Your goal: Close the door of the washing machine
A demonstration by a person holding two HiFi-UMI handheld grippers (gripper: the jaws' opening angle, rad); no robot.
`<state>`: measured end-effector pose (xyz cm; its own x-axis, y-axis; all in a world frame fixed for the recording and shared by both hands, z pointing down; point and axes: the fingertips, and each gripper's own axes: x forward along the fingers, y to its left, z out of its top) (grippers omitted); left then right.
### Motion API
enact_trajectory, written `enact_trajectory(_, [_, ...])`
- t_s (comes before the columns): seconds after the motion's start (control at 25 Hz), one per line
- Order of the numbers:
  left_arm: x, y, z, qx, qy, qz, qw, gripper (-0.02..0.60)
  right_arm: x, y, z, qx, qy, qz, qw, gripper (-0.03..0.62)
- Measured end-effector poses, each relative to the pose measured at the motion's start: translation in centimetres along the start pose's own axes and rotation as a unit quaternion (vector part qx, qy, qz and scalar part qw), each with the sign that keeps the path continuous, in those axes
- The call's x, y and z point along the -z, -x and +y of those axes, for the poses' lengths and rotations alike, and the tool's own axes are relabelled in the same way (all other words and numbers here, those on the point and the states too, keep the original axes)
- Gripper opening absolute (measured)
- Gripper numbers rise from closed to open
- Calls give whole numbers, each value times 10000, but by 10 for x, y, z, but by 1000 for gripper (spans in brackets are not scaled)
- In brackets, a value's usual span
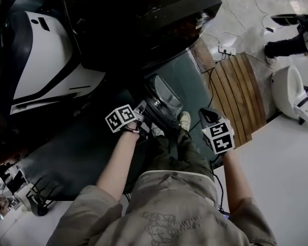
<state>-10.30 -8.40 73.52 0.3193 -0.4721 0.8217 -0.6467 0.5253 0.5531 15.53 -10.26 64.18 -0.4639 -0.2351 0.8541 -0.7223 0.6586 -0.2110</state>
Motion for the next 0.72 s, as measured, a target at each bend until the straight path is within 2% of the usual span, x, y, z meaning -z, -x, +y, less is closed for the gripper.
enact_trajectory(0.16, [-4,-15,-22,247,565,-164,9980,170,6,5,-18,73,-144,-33,9999,28])
enact_trajectory(0.36, [-13,-35,-50,558,1115,-377,9915,173,17,8,-36,129,-278,-20,9995,28])
enact_trajectory(0.72, [-51,-69,-91,856,1951,-1167,9700,206,26,1,-56,164,-414,-11,9990,28])
